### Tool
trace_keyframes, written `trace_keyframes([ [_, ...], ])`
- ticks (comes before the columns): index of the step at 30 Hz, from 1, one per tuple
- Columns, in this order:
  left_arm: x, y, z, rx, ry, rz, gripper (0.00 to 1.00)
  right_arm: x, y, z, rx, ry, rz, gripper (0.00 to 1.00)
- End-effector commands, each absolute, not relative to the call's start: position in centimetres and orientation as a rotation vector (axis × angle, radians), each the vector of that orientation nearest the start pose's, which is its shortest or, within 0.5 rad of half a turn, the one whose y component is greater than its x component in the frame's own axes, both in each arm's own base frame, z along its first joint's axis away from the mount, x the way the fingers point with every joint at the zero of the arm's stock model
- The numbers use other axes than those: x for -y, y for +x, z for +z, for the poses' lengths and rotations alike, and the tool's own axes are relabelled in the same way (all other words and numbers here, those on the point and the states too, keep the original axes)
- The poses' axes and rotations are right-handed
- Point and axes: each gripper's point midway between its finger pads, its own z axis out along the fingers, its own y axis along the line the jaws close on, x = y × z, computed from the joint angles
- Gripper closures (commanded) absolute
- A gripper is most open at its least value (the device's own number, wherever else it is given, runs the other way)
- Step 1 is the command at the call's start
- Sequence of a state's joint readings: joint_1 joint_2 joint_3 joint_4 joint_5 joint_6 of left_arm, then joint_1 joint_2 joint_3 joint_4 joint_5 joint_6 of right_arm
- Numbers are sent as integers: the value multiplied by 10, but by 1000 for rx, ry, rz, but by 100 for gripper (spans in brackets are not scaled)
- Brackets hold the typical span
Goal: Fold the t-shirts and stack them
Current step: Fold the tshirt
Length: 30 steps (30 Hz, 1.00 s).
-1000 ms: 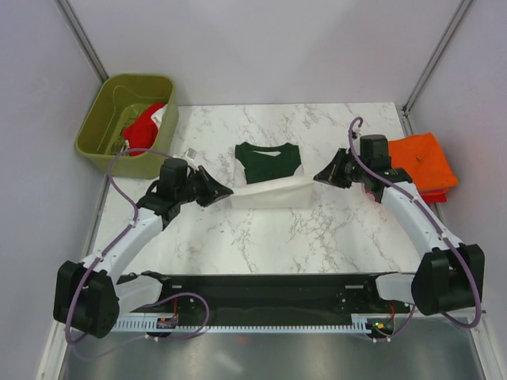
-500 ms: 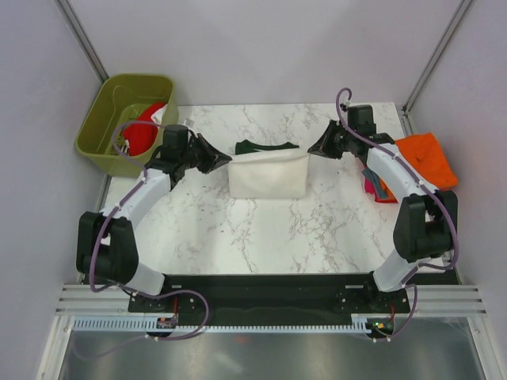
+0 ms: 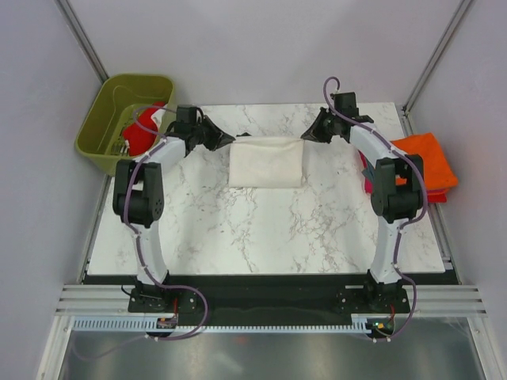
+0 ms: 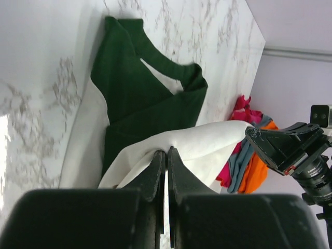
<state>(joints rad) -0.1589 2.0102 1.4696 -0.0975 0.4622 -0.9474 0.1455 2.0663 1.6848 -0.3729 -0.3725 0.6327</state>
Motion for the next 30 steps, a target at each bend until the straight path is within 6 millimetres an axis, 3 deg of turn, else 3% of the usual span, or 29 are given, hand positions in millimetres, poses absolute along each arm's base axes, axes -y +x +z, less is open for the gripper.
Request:
trace_keyframes([
  [1,192,551,145,-2197,-635,-1170,98,-155,560,125,-2313,437,803,100],
  [2,192,557,142,-2194,-637,-1171,98,-155,570,129,-2291,430,821,100],
  [3,191,565,121,-2219,-665,-1167,98,-155,579,114,-2293,439,830,100],
  [4,193,575,129,-2192,-642,-1179,98,-155,585,111,-2278,448,847,99],
  [5,192,581,123,-2192,-641,-1175,98,-155,594,113,-2251,444,868,96],
  [6,193,586,121,-2189,-635,-1174,97,-162,604,110,-2208,407,924,83],
  [8,194,597,112,-2184,-613,-1174,76,-164,615,113,-2139,376,970,48],
  [9,195,601,114,-2176,-570,-1165,48,-165,616,113,-2125,364,972,27],
  [10,194,601,112,-2178,-554,-1152,40,-164,613,109,-2127,356,969,24],
  [13,184,595,108,-2186,-505,-1052,32,-163,607,127,-2068,278,954,25],
  [14,181,592,125,-2160,-476,-1029,31,-159,599,115,-2078,278,936,25],
  [15,178,584,117,-2178,-458,-995,31,-158,594,127,-2062,272,931,26],
  [17,173,577,131,-2155,-437,-958,31,-156,585,120,-2083,280,935,26],
  [20,169,566,123,-2178,-434,-910,31,-163,577,114,-2119,268,999,27],
  [25,167,565,106,-2209,-422,-876,31,-168,573,90,-2165,282,1036,27],
  [30,176,569,80,-2274,-411,-862,31,-169,569,54,-2229,318,1043,35],
])
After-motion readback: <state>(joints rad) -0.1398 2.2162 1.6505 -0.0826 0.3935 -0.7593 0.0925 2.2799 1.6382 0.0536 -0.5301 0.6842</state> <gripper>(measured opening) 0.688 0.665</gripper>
